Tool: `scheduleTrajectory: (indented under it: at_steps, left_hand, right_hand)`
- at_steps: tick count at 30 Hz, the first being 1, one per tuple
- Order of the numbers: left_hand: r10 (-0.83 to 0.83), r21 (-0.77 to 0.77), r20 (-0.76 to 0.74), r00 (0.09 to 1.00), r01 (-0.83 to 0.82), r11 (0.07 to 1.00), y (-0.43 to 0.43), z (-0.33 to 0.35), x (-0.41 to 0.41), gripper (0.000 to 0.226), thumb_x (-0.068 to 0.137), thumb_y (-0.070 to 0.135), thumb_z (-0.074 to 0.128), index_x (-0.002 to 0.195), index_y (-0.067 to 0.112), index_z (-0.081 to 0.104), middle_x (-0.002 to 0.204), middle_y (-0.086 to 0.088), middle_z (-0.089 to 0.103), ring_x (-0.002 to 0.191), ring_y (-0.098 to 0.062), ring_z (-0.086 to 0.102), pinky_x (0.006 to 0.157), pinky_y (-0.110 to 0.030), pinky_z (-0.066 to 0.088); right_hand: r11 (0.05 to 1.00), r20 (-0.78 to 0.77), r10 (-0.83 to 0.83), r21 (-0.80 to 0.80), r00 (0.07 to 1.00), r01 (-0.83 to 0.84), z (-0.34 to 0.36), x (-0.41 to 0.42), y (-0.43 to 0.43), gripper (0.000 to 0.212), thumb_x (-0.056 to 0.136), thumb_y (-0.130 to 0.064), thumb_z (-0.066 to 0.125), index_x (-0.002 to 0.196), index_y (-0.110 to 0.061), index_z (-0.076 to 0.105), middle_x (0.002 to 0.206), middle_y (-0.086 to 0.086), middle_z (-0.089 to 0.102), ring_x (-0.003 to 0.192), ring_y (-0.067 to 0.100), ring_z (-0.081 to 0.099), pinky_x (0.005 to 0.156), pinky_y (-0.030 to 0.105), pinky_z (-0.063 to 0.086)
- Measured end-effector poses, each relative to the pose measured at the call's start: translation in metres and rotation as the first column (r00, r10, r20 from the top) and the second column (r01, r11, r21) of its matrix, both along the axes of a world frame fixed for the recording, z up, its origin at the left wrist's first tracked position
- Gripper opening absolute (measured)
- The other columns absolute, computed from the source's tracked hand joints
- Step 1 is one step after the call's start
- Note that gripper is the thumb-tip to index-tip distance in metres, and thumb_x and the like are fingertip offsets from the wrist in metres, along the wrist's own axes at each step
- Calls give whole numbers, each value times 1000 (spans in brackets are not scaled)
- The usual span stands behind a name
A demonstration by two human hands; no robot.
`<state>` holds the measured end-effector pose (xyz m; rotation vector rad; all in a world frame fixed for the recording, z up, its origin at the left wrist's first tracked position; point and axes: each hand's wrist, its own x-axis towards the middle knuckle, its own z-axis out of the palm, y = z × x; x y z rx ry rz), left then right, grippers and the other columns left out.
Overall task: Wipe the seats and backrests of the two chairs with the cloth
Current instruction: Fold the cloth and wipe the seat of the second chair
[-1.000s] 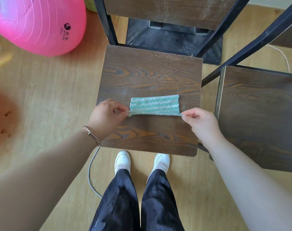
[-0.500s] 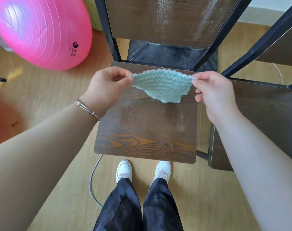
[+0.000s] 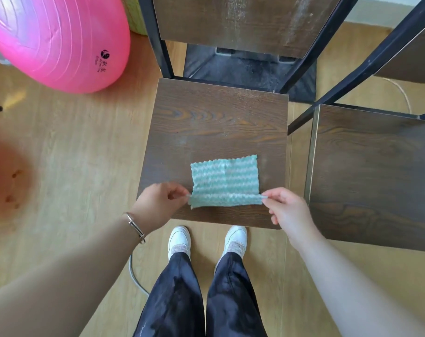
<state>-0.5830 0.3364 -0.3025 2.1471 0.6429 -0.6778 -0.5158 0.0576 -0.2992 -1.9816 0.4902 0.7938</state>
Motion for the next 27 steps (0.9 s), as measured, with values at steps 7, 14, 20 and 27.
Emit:
scheduleTrajectory:
  at_steps: [7,14,20,27]
  left_hand:
    - [143,28,42,989,-145,989,5,-20,27,4,85,30,69,83,33,68,75,14,65,72,-9,61,60,-21,40]
    - [10,210,96,995,-30,977,1,-30,62,17,89,28,60,104,23,66,96,6,66,93,-19,59,73,-27,43]
    - [-191,336,75,979,155,929,-15,-33,54,45,92,38,56,135,26,49,130,-2,55,120,-27,43,97,-42,42]
    - [-225,404,71,972,178,897,-13,-36,28,48,91,37,56,137,28,46,129,-2,52,118,-27,42,96,-41,38]
  right_hand:
    - [1000,109,-30,4,994,30,-13,34,21,14,91,-12,65,90,-25,70,88,-2,68,70,11,57,62,30,49]
    - [912,120,270,-350,955,-214,-39,82,32,18,93,-36,61,98,-20,65,88,-5,66,84,23,67,73,40,58]
    - [822,-132,363,-420,922,-384,-35,64,38,45,93,-44,61,105,-2,68,98,16,70,77,34,70,75,45,59]
    - [909,-15,230,-353,973,-221,-39,42,44,24,85,-20,65,92,3,67,87,20,68,73,30,59,72,43,52]
